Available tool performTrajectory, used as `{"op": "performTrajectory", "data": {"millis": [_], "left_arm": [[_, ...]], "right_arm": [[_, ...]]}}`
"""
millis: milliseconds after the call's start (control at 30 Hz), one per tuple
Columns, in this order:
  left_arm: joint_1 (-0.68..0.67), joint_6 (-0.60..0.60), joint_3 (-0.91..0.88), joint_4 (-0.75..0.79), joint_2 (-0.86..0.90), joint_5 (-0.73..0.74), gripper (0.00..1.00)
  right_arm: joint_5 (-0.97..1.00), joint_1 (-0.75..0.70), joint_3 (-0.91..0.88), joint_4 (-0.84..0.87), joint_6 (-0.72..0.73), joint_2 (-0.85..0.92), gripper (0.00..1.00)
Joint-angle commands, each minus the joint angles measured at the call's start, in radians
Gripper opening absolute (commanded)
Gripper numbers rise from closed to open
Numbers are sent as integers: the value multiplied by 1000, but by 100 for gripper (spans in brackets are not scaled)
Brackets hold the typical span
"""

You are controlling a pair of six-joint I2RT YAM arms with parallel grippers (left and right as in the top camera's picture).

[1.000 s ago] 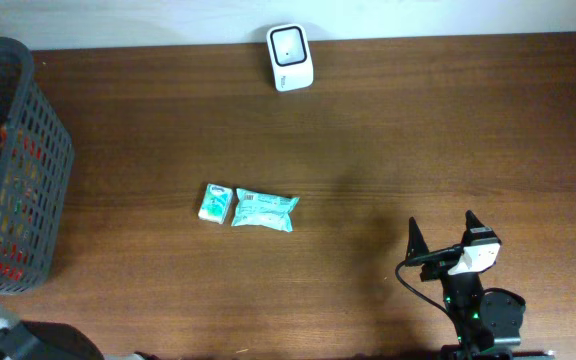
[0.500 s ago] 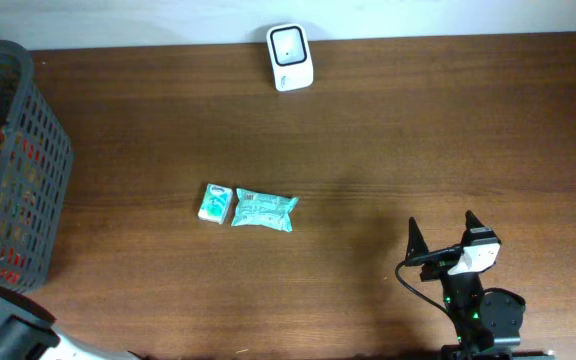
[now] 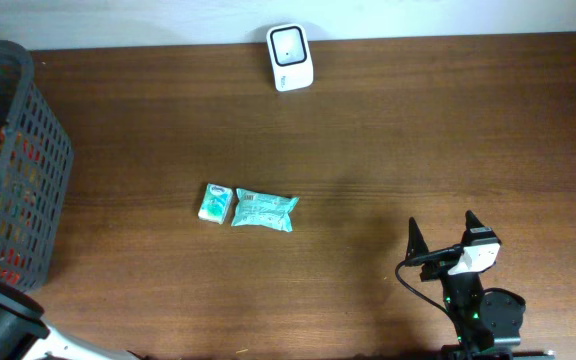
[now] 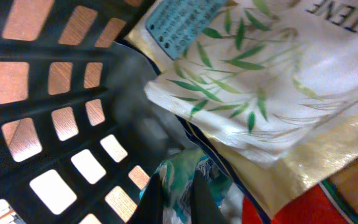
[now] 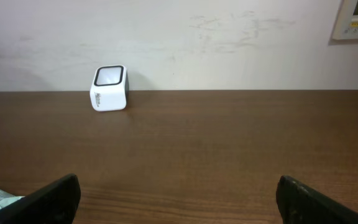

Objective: Scan the item barcode
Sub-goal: 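Grasp another small green tissue pack in the basket with the left gripper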

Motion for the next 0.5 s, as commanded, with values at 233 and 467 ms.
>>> {"op": "performTrajectory", "data": {"millis": [233,467], "left_arm": [[-253,-148,381,-8,-269,132,0],[-575,-206,398,-204,-401,513,0]], "right_arm": [[5,-6,-9,0,8,-7,98],[5,-6,-9,0,8,-7,99]]}}
